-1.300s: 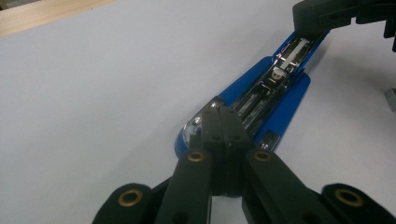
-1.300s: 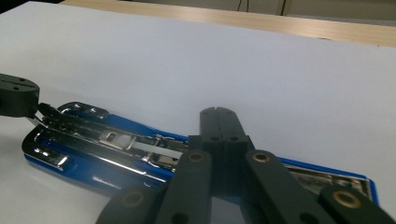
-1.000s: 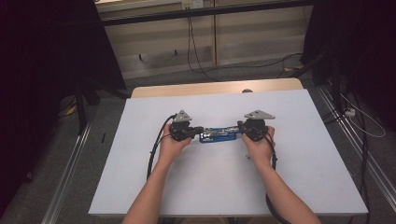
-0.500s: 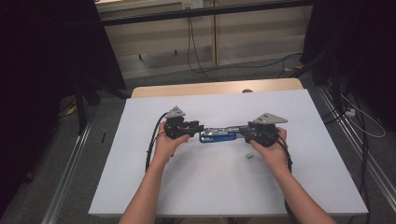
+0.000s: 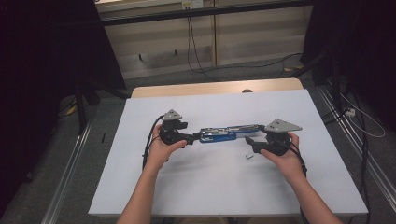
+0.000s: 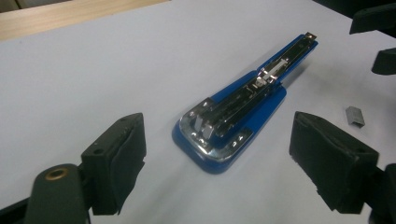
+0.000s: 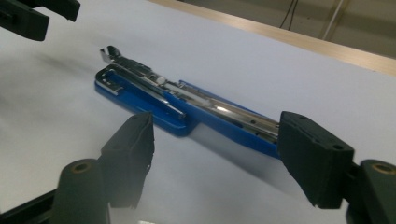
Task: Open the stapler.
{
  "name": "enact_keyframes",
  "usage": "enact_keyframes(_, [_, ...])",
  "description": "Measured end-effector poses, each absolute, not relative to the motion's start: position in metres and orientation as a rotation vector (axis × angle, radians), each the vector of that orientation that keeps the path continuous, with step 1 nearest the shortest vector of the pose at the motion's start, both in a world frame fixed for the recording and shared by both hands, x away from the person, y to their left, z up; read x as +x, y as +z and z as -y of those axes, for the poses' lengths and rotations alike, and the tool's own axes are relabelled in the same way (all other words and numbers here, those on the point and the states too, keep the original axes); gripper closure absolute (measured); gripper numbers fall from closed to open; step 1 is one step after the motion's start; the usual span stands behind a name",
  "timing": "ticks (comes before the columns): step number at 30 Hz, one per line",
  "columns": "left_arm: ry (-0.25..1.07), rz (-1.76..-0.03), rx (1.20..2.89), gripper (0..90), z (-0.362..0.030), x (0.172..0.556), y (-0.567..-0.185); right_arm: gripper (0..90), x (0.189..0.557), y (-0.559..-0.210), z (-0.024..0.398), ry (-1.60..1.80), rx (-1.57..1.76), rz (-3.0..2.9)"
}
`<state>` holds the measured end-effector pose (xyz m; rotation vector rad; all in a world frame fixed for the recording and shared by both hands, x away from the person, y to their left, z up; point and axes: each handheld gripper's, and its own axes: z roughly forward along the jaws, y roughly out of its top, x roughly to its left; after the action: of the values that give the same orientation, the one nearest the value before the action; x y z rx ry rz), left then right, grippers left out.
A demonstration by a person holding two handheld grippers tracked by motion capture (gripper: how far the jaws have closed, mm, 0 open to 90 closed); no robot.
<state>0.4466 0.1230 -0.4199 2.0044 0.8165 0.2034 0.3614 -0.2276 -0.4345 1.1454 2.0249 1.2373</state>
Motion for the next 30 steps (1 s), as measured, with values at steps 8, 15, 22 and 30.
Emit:
enact_keyframes(8, [0.246, -0.866, 1.985, 14.1, -0.137, 0.442, -0.422, 19.0, 0.357, -0.440, 0.234, 1.272, 1.161, -2.039])
enact_keyframes(15, [0.272, -0.878, 2.006, 13.7, -0.147, 0.435, -0.421, 18.1, 0.353, -0.443, 0.236, 1.285, 1.157, -2.089])
enact_keyframes(22, [0.290, -0.877, 2.004, 13.7, -0.155, 0.422, -0.420, 14.2, 0.348, -0.447, 0.240, 1.275, 1.157, -2.141])
enact_keyframes(30, [0.296, -0.896, 1.995, 13.8, -0.161, 0.416, -0.423, 30.9, 0.347, -0.456, 0.240, 1.247, 1.153, -2.222])
